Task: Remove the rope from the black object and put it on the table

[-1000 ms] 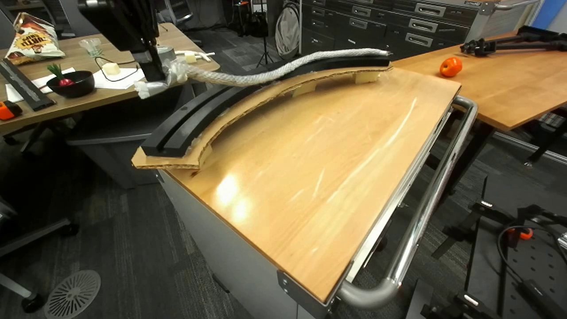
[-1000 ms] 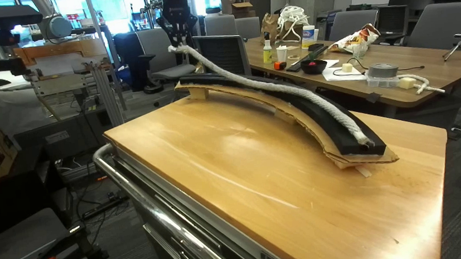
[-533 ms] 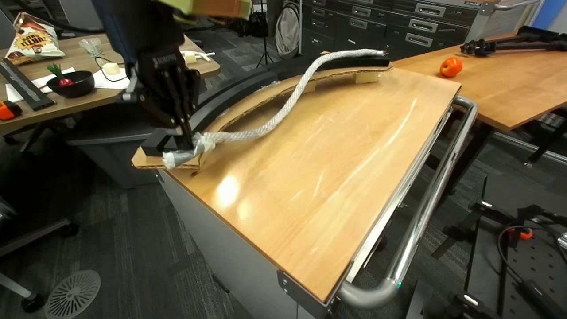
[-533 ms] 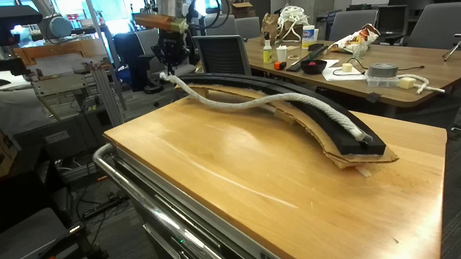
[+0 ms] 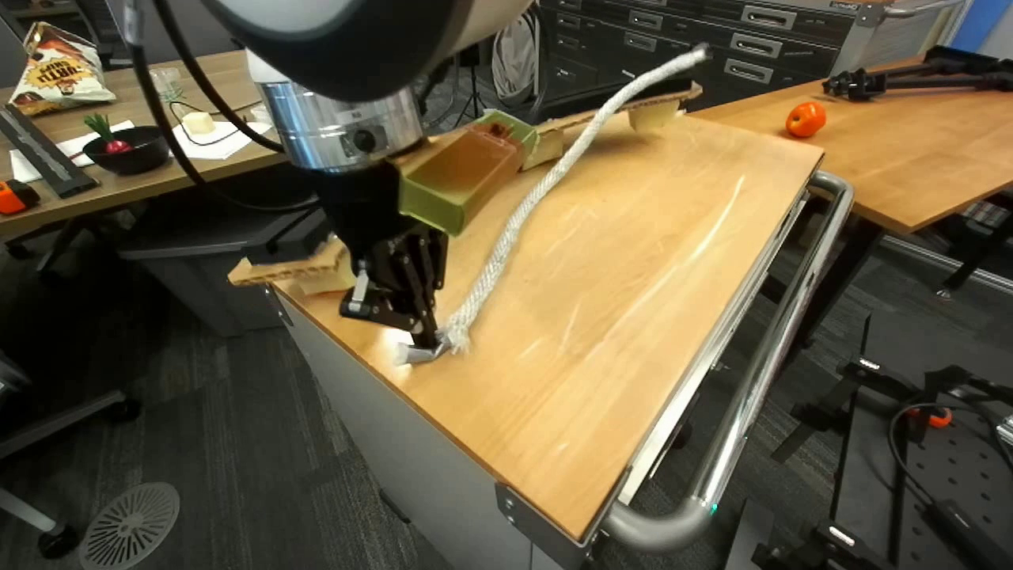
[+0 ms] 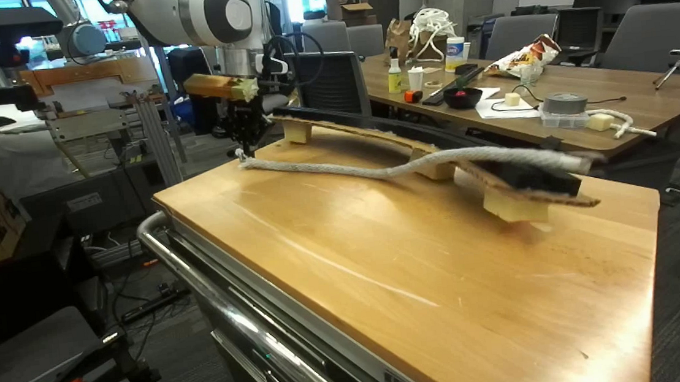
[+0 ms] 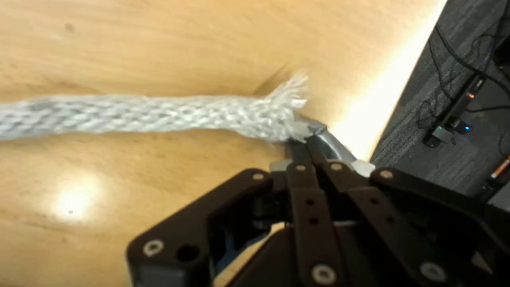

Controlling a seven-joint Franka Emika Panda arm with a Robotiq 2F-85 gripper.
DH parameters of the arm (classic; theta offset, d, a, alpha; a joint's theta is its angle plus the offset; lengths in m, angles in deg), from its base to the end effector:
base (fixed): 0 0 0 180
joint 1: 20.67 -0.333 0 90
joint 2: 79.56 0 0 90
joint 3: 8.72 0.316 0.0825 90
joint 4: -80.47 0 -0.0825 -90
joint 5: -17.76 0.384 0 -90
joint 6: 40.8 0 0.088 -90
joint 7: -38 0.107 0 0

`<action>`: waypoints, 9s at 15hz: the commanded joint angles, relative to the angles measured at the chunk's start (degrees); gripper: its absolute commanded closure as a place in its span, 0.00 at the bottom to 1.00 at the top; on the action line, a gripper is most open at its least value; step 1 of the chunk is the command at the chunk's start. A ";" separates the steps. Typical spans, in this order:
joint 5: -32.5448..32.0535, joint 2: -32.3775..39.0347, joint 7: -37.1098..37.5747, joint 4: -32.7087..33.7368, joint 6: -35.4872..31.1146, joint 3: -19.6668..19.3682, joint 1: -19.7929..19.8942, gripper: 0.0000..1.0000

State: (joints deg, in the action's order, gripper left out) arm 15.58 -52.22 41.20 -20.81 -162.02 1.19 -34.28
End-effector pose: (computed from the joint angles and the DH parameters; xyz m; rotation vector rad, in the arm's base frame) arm 0.5943 0.2474 0.2871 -3.0646 -0.5612 0.2022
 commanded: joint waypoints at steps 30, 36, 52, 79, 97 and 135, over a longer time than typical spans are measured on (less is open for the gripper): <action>-1.68 -31.52 16.43 -23.16 -14.85 -4.00 8.54 0.00; -0.05 -31.93 14.16 -24.45 -15.99 -4.08 9.02 0.00; -19.38 -25.19 21.58 -5.24 15.65 -4.50 8.57 0.00; -5.72 -4.42 52.10 20.05 16.83 -21.47 20.81 0.00; -3.84 6.99 60.59 28.33 16.89 -23.15 23.30 0.86; -12.02 -18.16 57.53 -13.90 14.29 -22.84 22.20 0.49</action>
State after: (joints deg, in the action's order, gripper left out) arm 2.62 -69.03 98.54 -34.85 -145.79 -21.96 -12.14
